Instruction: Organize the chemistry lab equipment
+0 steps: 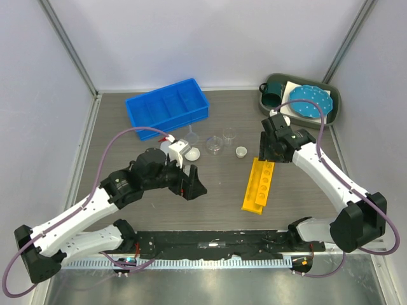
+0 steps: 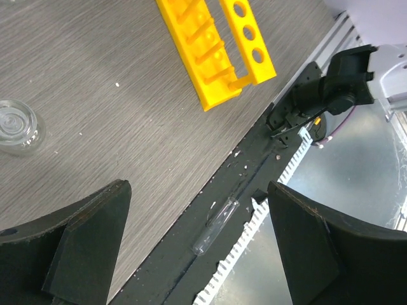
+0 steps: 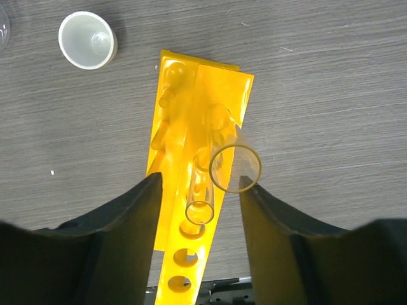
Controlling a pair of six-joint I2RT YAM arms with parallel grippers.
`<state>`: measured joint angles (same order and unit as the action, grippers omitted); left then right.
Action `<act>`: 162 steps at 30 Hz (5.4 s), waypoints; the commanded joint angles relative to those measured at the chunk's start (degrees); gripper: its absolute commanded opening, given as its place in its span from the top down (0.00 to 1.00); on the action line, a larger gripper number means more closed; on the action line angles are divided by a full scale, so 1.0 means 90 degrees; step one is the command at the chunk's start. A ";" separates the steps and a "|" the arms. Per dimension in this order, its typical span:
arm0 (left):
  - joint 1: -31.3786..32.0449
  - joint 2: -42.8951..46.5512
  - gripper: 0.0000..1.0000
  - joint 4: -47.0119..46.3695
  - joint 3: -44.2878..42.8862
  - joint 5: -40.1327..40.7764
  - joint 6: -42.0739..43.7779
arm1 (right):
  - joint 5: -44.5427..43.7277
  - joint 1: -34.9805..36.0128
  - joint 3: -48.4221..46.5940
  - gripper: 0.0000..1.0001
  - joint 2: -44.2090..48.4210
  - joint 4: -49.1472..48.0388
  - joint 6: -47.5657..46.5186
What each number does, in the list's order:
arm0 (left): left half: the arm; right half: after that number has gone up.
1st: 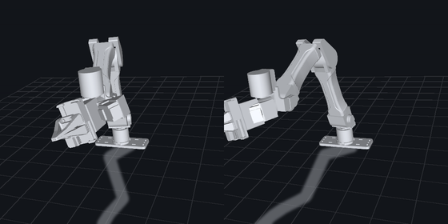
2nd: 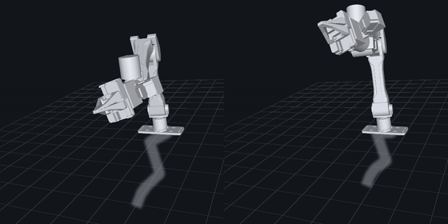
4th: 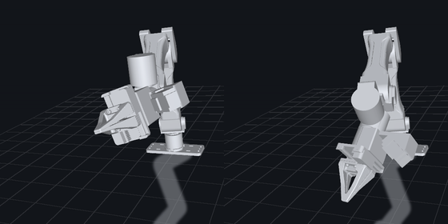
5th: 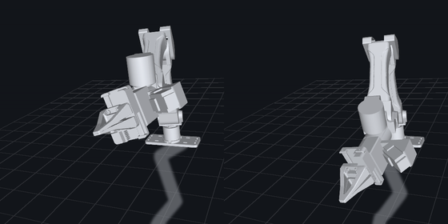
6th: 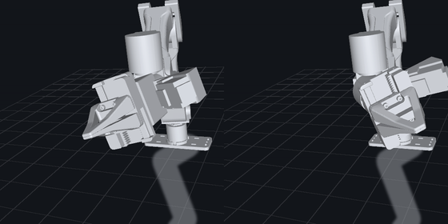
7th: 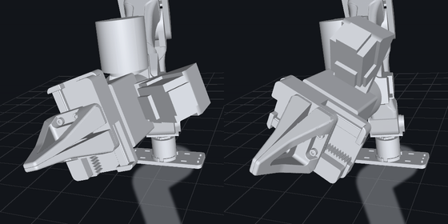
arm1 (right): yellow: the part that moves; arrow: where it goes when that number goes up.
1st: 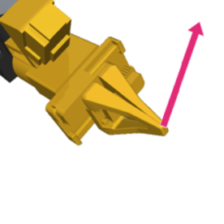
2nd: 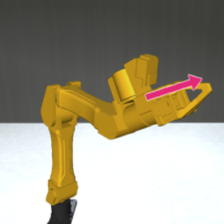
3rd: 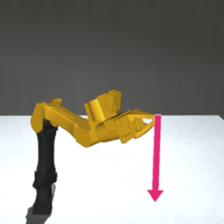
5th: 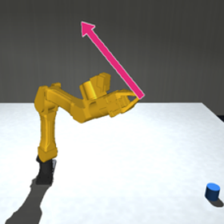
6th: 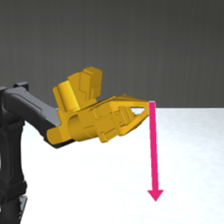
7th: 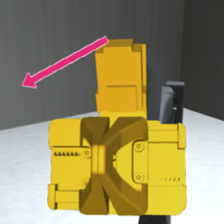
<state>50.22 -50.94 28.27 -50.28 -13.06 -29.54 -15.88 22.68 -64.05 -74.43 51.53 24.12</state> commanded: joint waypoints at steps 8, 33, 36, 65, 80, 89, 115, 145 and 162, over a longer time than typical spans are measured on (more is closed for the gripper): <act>0.0289 -0.0590 0.12 0.0413 -0.0243 0.0600 -0.0194 | -0.0169 0.0000 -0.0939 0.35 0.0838 0.0758 -0.0111; 0.4576 -0.4624 0.18 0.2181 -0.1836 0.3971 -0.0262 | 0.0661 0.0449 -0.1077 0.34 0.1698 0.1150 -0.0366; 0.4732 -0.4371 0.19 0.2093 -0.1680 0.3854 -0.0419 | 0.0651 0.0498 -0.1047 0.34 0.1688 0.1150 -0.0356; 0.5084 -0.4067 0.31 0.1195 -0.0585 0.3102 -0.0829 | 0.0505 0.0625 -0.1008 0.34 0.1513 0.1111 -0.0248; 0.5084 -0.4282 0.34 0.0550 -0.0204 0.2779 -0.0741 | 0.0388 0.0674 -0.0998 0.34 0.1356 0.1052 -0.0190; 0.5075 -0.4350 0.37 0.0316 0.0011 0.2633 -0.0683 | 0.0348 0.0752 -0.1008 0.34 0.1239 0.1023 -0.0112; 0.4557 -0.4193 0.69 0.0198 0.0138 0.2593 -0.0429 | 0.0133 0.0996 -0.1028 0.35 0.1073 0.0945 -0.0024; 0.2742 -0.0777 0.82 0.0092 0.0235 0.1258 -0.0028 | 0.1675 0.1006 -0.1340 0.35 0.1151 0.0593 -0.0307; 0.1150 -0.0561 0.83 -0.1227 0.0274 -0.0579 0.0431 | 0.5386 0.1006 -0.0941 0.34 0.1454 -0.0090 -0.0258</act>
<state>63.22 -56.10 23.81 -48.27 -11.77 -27.49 23.92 31.44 -74.24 -62.59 54.61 22.17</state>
